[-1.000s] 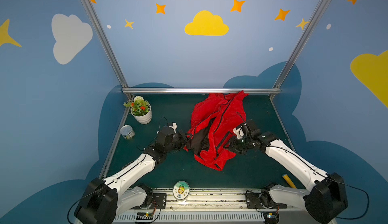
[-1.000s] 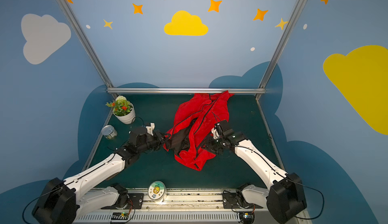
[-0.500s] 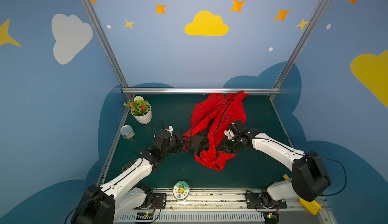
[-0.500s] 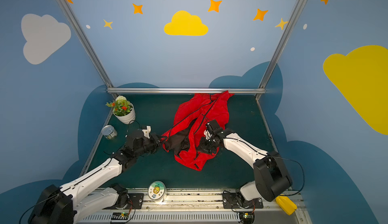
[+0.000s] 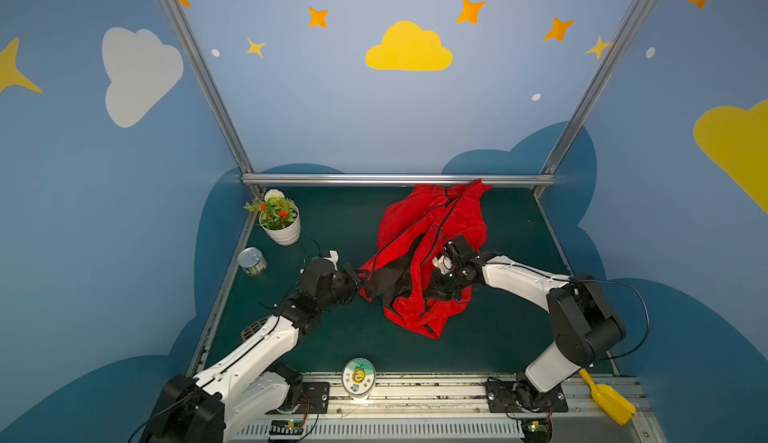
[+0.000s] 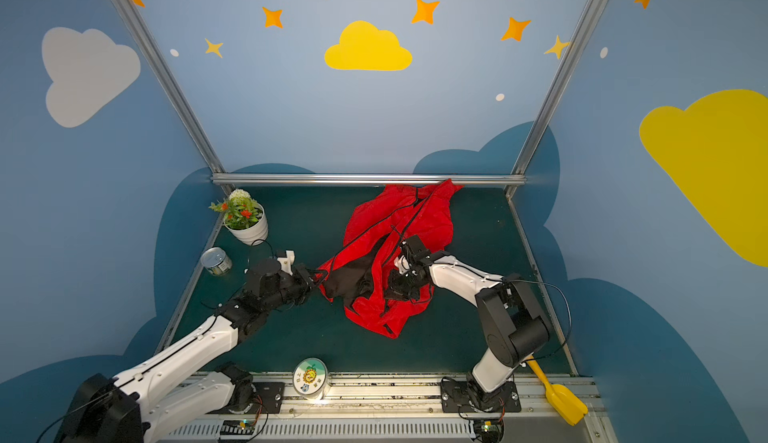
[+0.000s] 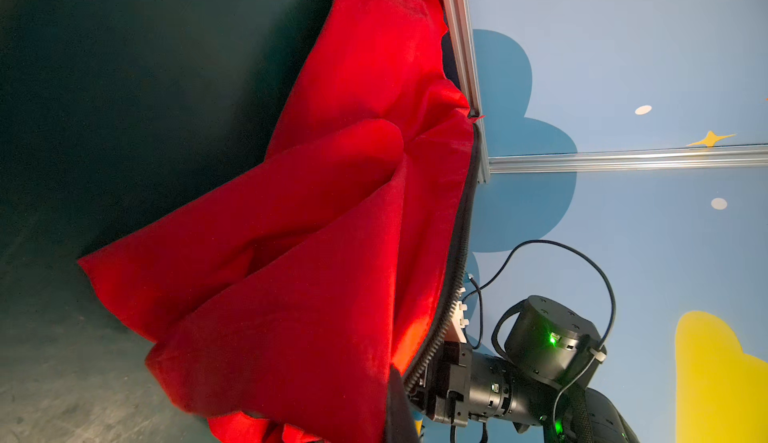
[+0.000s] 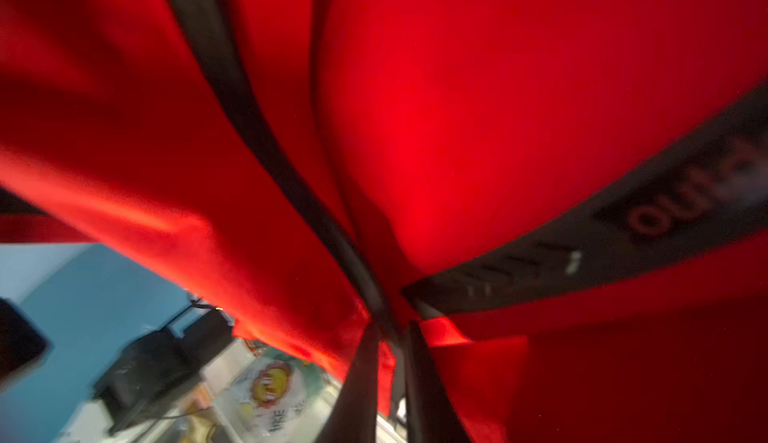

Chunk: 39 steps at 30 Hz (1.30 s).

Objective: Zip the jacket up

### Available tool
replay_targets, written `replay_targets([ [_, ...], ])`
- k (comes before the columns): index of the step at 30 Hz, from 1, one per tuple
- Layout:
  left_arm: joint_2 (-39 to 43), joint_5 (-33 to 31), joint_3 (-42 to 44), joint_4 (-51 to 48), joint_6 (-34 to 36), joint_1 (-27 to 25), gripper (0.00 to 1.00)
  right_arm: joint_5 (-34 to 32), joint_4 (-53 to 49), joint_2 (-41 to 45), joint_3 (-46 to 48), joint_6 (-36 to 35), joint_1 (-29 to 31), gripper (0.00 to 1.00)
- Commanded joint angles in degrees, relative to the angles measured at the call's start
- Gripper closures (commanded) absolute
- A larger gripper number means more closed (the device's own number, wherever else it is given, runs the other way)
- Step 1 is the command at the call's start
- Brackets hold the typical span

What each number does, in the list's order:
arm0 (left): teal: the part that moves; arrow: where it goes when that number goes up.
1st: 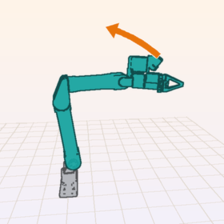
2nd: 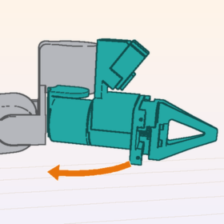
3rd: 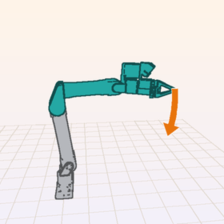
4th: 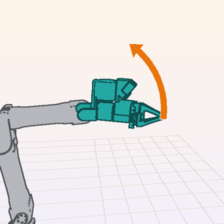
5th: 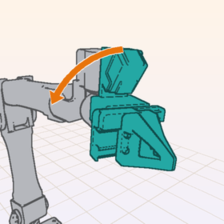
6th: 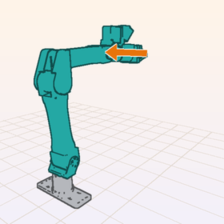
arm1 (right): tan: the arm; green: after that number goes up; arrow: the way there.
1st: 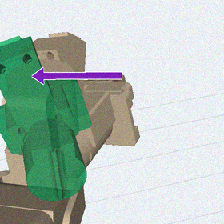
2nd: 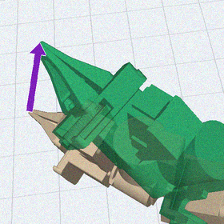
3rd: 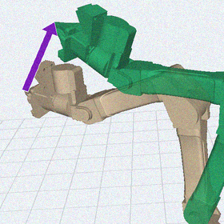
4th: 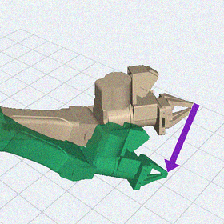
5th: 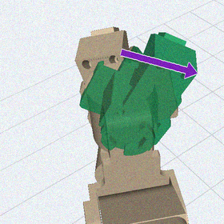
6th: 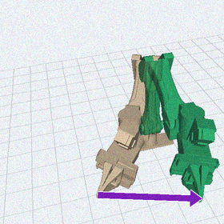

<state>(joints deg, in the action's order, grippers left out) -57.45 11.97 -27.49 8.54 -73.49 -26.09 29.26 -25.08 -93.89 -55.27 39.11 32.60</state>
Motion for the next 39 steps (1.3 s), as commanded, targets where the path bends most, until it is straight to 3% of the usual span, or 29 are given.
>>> replay_targets([
  [1,1.0,-0.7,0.2,-1.6,0.7,0.3,0.97,2.5,2.3,1.6,1.0,0.5,-0.8,1.00],
  [7,0.7,-0.5,0.1,-1.5,1.0,0.3,0.97,2.4,0.6,6.1,2.7,0.0,-2.9,1.00],
  [11,0.6,-0.2,0.1,-1.1,0.9,0.3,0.97,5.5,3.9,4.9,4.7,0.5,-3.2,0.82],
  [31,2.1,-0.5,-0.2,-2.6,1.0,0.4,0.97,12.8,18.3,-2.3,8.5,5.4,-2.6,0.69],
  [35,2.6,-0.7,-0.1,-2.8,1.0,0.4,0.97,16.2,25.8,-1.9,10.7,8.2,-2.5,0.74],
  [39,3.2,-0.9,-0.6,-3.6,1.2,0.4,0.97,17.2,28.9,-0.2,11.8,10.8,-2.8,1.00],
])
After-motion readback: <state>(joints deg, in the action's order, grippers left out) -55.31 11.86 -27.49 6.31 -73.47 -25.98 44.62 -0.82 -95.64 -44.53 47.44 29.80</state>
